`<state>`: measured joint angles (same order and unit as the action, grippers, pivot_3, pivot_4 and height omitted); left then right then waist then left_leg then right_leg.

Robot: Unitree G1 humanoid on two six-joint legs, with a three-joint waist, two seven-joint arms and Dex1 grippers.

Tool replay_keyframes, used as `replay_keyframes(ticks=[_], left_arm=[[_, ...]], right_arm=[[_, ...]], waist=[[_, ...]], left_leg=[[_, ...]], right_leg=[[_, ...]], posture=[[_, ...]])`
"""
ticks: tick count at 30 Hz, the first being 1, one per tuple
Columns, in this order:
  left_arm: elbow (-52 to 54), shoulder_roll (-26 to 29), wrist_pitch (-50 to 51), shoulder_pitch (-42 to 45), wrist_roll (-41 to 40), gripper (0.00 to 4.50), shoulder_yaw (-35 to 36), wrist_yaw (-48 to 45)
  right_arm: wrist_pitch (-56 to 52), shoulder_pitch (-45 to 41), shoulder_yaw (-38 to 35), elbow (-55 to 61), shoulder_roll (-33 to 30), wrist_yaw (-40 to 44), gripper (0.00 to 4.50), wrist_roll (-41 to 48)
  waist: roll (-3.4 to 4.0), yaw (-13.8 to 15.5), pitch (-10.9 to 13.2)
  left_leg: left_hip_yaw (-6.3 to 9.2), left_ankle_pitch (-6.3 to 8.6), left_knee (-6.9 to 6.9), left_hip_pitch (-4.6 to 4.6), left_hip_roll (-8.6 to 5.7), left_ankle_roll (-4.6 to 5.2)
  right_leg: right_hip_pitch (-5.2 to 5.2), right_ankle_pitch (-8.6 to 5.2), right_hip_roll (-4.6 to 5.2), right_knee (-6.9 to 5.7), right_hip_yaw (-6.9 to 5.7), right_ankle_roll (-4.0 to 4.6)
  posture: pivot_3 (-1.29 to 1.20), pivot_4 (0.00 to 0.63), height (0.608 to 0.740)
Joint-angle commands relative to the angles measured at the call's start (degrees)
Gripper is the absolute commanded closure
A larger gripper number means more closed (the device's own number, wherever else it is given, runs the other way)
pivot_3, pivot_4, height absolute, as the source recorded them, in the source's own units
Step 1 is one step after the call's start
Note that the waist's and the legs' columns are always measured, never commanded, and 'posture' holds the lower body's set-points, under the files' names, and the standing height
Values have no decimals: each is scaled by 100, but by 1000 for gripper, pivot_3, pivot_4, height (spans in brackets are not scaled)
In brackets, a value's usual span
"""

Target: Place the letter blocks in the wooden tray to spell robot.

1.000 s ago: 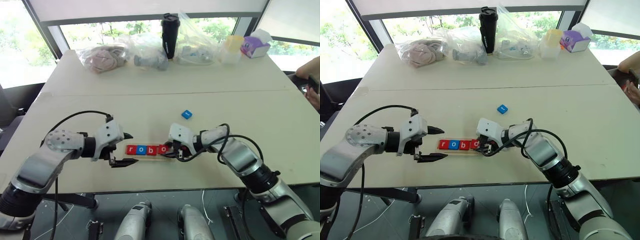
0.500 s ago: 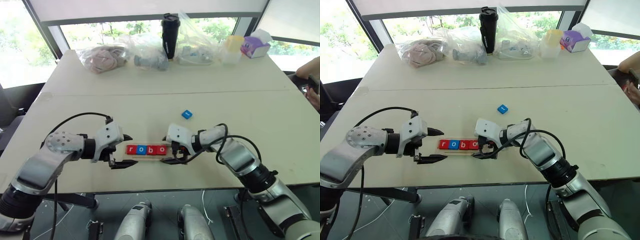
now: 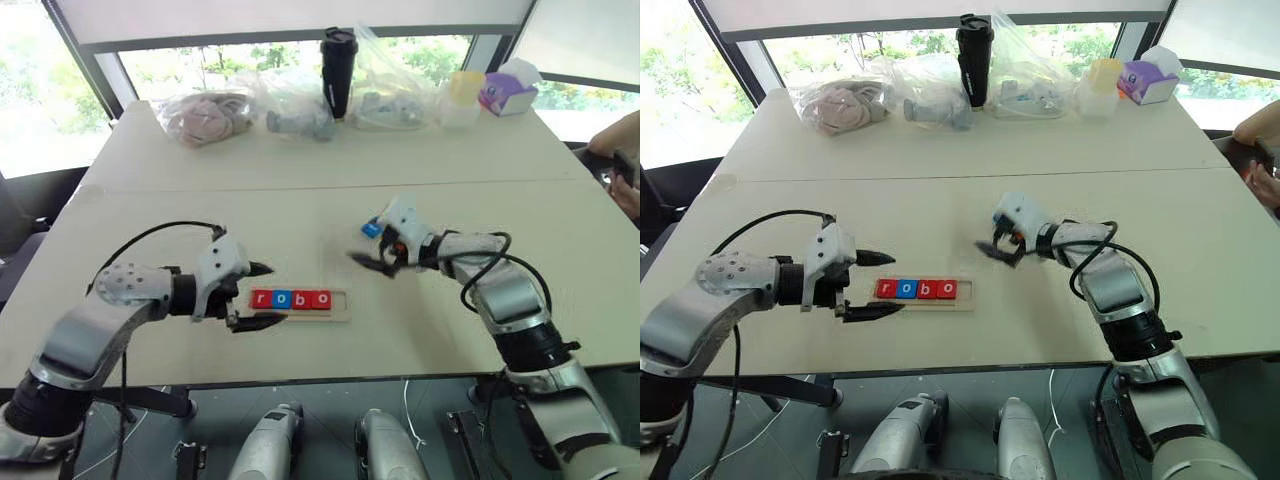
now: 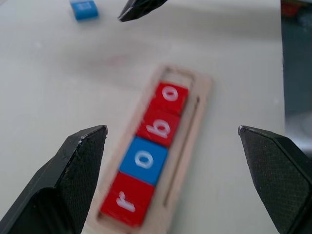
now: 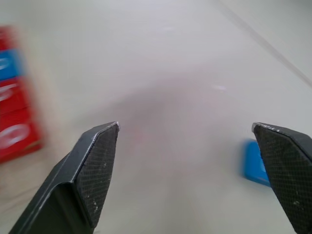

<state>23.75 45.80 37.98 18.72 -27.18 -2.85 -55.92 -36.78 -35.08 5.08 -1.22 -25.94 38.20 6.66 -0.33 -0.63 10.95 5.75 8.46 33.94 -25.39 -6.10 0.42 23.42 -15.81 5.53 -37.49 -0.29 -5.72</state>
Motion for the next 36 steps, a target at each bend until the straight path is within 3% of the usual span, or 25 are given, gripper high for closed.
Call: replay_keyframes(ticks=[1,19,20,21,26,29,33,36], left_arm=[[82,20,66,120,-138,0,215,66],[-366,-688,19,575,146,0,196,1009],[-367,-704,25,573,160,0,195,1041],[-367,-712,24,571,168,0,193,1057],[-407,-771,-10,569,203,0,240,1181],[-406,-782,-18,580,197,0,234,1207],[-331,-799,2,570,151,0,230,1244],[-218,-978,-95,548,153,0,227,1401]], right_arm=[[-289,-356,-511,-229,170,-498,48,175],[488,-1424,139,-2967,589,-586,48,-353],[493,-1447,158,-3039,599,-571,567,-373],[498,-1465,166,-3095,607,-558,804,-388],[483,-1477,192,-3218,629,-546,3326,-470],[377,-1437,101,-2950,587,-654,3306,-471],[-383,-1131,-253,-1554,390,-878,3306,-290],[-1745,-683,-941,69,509,-1514,3306,-99]], waist=[[1,-14,-1],[1,-29,0],[1,-25,0],[1,-26,0],[1,-24,-1],[1,-22,-1],[1,-3,0],[1,10,-1]], left_leg=[[0,-3,0,0,0,3],[-2,-8,-1,3,-2,6],[-2,-8,-1,3,-2,5],[-2,-9,-1,3,-2,5],[-1,-9,0,5,-3,3],[-2,-10,1,6,-2,2],[-1,-10,0,2,-3,2],[0,-10,-2,0,-5,1]], right_leg=[[1,0,0,-3,1,-1],[-1,3,-6,-7,0,-2],[-1,3,-6,-8,0,-2],[0,3,-7,-8,0,-2],[-2,8,-11,-10,1,-9],[-2,8,-11,-11,1,-8],[3,8,-8,-12,1,-8],[6,8,-3,-14,2,-8]], posture=[[0,150,740],[0,150,740],[0,150,740],[0,150,740],[0,150,740],[0,150,740],[0,150,740],[0,150,740]])
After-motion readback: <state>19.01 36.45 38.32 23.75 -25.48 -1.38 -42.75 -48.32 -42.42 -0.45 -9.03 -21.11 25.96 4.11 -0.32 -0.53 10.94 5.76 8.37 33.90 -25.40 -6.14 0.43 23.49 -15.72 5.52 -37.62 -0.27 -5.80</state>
